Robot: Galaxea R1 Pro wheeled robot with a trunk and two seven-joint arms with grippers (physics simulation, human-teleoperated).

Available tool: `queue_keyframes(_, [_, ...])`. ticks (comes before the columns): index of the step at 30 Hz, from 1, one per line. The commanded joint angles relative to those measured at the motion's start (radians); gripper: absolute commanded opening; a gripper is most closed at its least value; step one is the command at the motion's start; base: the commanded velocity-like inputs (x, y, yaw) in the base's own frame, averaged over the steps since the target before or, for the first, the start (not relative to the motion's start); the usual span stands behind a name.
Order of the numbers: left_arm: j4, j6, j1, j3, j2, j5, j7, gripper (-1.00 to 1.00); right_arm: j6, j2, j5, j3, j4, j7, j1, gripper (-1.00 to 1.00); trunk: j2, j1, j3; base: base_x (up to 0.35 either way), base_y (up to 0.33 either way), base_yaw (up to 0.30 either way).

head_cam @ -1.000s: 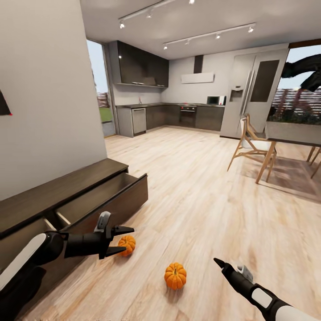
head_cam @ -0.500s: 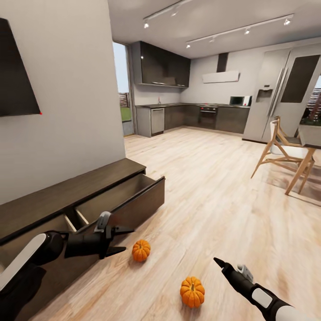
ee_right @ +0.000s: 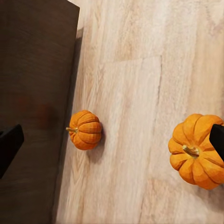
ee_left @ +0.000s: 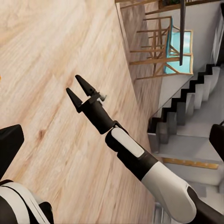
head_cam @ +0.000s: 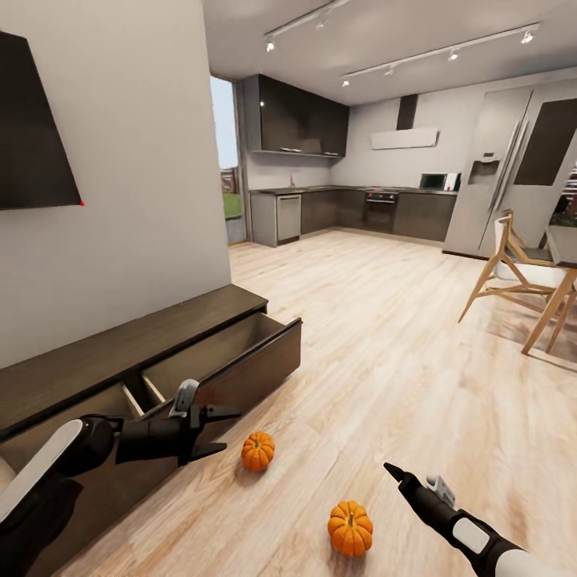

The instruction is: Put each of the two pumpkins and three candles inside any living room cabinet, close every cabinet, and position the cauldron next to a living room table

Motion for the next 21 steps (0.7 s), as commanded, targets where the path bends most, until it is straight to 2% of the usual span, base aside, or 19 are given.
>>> queue_keyframes(1, [-0.001, -0.001, -0.001, 0.000, 0.001, 0.010, 0.009, 1.00, 0.009, 0.000, -0.005, -0.005, 0.000, 0.003, 0.000, 1.00, 0.000, 0.000, -0.001, 0.000, 0.000, 0.003])
queue_keyframes(16, [-0.013, 0.001, -0.001, 0.005, 0.002, 0.020, 0.005, 1.00, 0.011, 0.000, -0.003, -0.003, 0.000, -0.005, 0.000, 1.00, -0.105, 0.057, -0.048, 0.000, 0.000, 0.000])
queue_keyframes(19, [-0.015, 0.001, -0.001, 0.000, 0.003, 0.022, -0.030, 1.00, 0.014, 0.000, -0.002, 0.000, 0.000, -0.010, 0.000, 1.00, -0.126, 0.069, -0.057, 0.000, 0.000, 0.000])
queue_keyframes(21, [-0.016, 0.002, -0.001, -0.004, 0.005, 0.022, -0.071, 1.00, 0.018, 0.001, 0.004, 0.020, 0.000, -0.013, 0.000, 1.00, -0.140, 0.076, -0.064, 0.000, 0.000, 0.000])
